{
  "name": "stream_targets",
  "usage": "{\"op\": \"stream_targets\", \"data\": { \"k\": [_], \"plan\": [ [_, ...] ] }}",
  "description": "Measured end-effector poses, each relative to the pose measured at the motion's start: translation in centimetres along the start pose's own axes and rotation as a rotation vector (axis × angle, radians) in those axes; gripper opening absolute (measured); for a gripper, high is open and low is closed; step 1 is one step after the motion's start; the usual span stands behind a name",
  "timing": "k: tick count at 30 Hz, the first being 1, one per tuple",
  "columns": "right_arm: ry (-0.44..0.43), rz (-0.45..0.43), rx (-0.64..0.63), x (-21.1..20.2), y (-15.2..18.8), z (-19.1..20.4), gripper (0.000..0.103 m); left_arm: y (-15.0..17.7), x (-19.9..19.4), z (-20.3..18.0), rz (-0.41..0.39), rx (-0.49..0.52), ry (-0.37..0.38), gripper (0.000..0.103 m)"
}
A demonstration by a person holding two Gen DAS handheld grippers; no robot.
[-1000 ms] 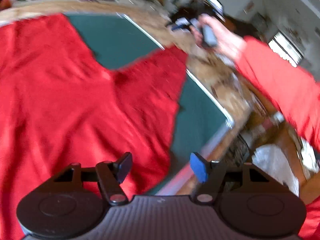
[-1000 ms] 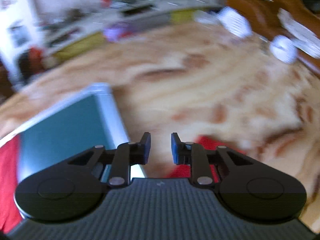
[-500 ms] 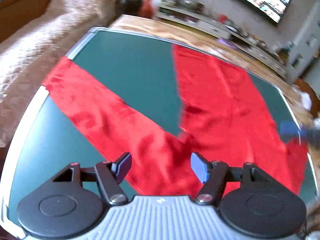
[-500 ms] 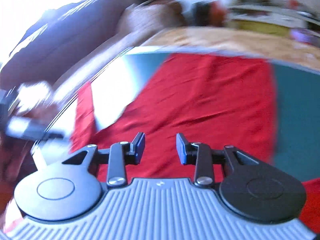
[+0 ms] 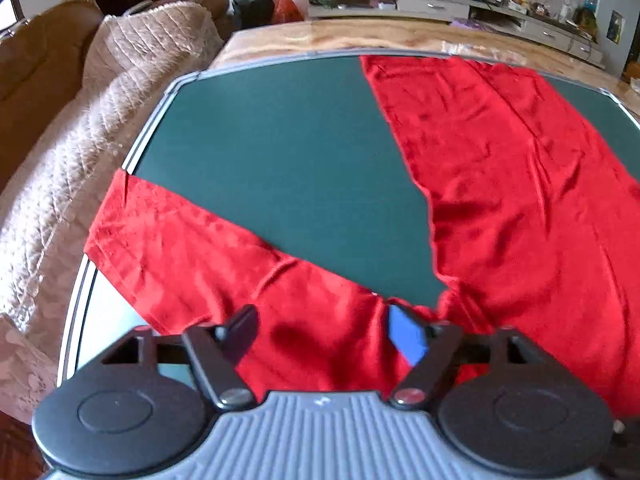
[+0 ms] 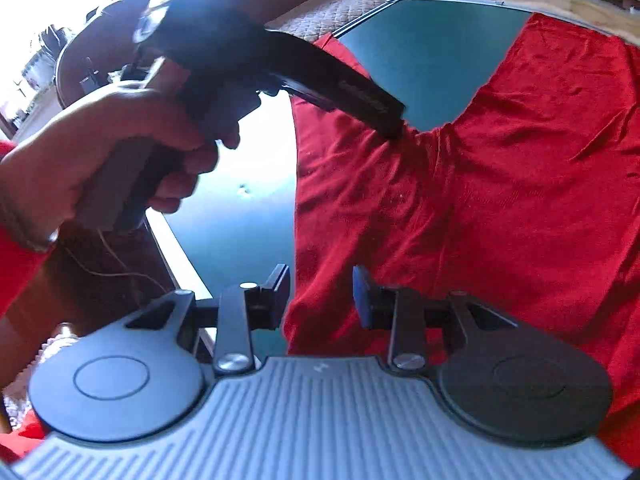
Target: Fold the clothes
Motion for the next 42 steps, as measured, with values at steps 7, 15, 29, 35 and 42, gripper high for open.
{"op": "stream_targets", "data": {
  "k": [7, 15, 29, 35, 42],
  "plan": [
    [0.051, -0.017, -0.003, -0.2, 1.1, 0.8, 0.04, 0.8, -0.1, 1.6, 0.016, -0.038, 0.029, 0.091],
    [0.093, -0.073, 0.075, -2.8, 1.8, 1.2, 0.041, 2.5, -3.2, 3.2, -0.025, -0.084, 0.09, 0.088],
    [0.567, -0.374, 0.448, -22.1, 12.0, -0.3, 0.061, 11.4, -17.4, -1.5, -0.04, -0.15, 0.169, 0.093],
    [0.611, -0.428, 0.529, -24.8, 16.4, -0.2, 0.071, 15.1, -20.8, -4.1, -0.009, -0.138, 0.16, 0.095],
    [0.567, -0.398, 0.463, -24.4, 15.8, -1.6, 0.074, 14.4, -20.9, -5.6, -0.051, -0.198, 0.177, 0.095]
  ]
}}
Point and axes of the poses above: each gripper's, at about its wrist camera, not at the fingertips, and x roughly the way its jaws point, z to its left, y to its underside, the point moved 6 cm from there along x, roughly the way its jaws point, and after that the axes turned 2 degrees about y, right-handed, at the moved point
